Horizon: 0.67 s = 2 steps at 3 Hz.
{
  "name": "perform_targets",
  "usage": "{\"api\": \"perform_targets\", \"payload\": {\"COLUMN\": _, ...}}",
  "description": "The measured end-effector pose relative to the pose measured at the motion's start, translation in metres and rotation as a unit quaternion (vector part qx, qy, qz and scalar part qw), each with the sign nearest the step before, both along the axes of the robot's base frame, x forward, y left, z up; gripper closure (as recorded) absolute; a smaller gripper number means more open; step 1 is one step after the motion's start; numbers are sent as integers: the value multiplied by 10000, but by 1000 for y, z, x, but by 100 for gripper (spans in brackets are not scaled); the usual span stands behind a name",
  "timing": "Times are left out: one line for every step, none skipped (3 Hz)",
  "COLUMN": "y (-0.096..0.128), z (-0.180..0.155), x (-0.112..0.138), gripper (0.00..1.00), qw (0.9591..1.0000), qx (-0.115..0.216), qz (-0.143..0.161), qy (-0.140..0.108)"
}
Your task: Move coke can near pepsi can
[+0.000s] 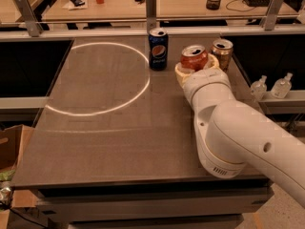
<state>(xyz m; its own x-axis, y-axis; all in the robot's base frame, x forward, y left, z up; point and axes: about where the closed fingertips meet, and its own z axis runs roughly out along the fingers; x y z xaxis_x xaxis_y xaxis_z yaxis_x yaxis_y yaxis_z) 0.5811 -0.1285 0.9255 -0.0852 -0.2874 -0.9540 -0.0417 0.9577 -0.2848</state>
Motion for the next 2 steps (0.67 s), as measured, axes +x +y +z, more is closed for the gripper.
{"api": "perform_targets", "payload": {"y": 1, "z": -6, "x": 20, "gripper": 100, "qw": 9994, "qx": 219, "qz": -260, "qy": -44}}
{"api": "perform_targets", "payload": {"y": 10, "z": -13, "x": 37, "gripper": 100, "qw": 9978, "qx": 494, "qz": -432, "qy": -127}}
